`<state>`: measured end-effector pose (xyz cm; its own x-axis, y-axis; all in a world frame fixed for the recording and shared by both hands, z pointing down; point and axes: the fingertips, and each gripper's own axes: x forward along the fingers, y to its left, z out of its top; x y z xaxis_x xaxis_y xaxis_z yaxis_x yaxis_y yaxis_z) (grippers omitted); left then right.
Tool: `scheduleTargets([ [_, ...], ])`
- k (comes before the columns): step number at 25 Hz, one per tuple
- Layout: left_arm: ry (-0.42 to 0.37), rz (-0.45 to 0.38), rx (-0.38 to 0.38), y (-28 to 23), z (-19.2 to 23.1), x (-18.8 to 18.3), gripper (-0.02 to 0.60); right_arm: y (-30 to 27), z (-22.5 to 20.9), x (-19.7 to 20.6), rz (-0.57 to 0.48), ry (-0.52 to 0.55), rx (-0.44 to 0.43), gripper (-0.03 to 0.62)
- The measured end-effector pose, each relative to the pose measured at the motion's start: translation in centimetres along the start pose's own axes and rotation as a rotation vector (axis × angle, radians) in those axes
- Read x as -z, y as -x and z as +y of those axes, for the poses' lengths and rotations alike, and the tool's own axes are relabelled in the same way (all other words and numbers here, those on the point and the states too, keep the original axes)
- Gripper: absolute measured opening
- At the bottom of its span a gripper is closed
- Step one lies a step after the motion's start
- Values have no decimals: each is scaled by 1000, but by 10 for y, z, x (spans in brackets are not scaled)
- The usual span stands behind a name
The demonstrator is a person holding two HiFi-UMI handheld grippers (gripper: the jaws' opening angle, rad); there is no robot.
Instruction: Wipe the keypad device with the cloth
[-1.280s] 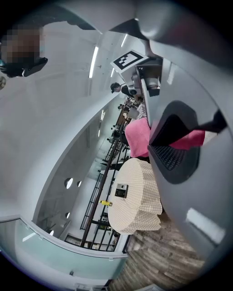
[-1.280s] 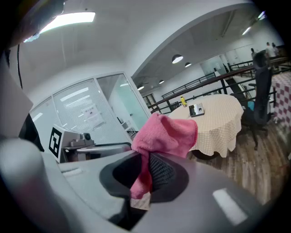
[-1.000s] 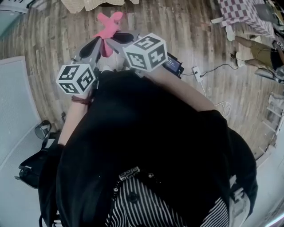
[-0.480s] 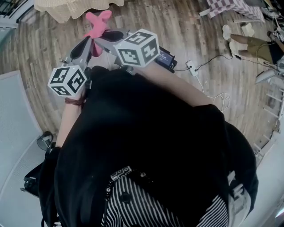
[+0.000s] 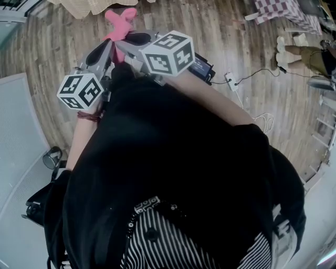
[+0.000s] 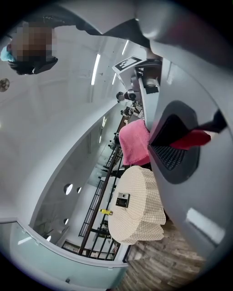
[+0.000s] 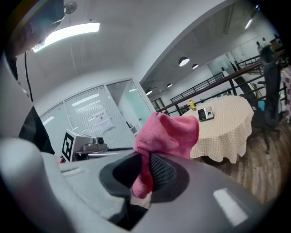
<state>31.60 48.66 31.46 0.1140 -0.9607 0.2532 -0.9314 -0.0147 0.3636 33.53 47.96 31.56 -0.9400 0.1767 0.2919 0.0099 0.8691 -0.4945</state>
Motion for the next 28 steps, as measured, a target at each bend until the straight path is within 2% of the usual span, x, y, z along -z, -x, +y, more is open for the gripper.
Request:
scheduleTargets([
  [5, -32, 12, 38, -31, -1, -12, 3, 7, -27, -17, -35, -21, 48, 51],
  [11, -31, 47, 90, -76, 0, -20, 3, 16, -68, -34, -50, -54, 98, 51],
  [18, -34, 103, 171, -118, 3, -13, 3, 21, -107, -35, -64, -116, 176, 51],
  [28, -23, 149, 224, -161, 65, -31, 3, -32, -156, -61, -57, -146, 234, 51],
])
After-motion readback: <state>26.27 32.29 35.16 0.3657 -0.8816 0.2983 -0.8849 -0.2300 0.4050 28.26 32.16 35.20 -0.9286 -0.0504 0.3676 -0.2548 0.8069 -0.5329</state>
